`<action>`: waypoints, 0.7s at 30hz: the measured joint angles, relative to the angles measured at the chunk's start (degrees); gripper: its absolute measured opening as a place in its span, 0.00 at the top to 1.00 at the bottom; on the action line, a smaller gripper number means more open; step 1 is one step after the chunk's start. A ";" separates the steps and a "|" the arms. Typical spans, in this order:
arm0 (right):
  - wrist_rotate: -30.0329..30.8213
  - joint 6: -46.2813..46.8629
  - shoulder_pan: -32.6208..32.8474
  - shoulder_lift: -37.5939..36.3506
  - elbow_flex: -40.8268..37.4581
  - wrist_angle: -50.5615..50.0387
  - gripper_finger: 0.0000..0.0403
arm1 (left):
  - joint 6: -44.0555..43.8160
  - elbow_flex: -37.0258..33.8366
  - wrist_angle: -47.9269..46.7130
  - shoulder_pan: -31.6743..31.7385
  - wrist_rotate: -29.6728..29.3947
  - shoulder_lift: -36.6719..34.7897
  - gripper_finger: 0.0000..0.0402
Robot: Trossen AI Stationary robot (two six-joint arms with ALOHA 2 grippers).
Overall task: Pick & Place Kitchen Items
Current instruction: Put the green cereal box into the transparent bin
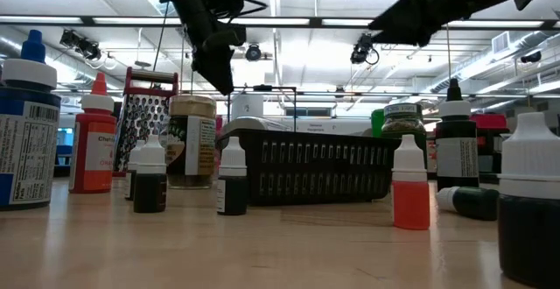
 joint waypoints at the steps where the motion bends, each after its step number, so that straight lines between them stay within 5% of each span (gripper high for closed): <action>1: 0.04 0.23 0.00 0.02 0.00 -1.04 0.28 | 0.05 0.00 -0.07 -0.25 0.50 -0.21 0.49; 21: 4.04 10.40 0.00 9.49 0.00 -16.76 0.28 | 1.69 0.04 0.70 -2.13 0.83 -17.11 0.49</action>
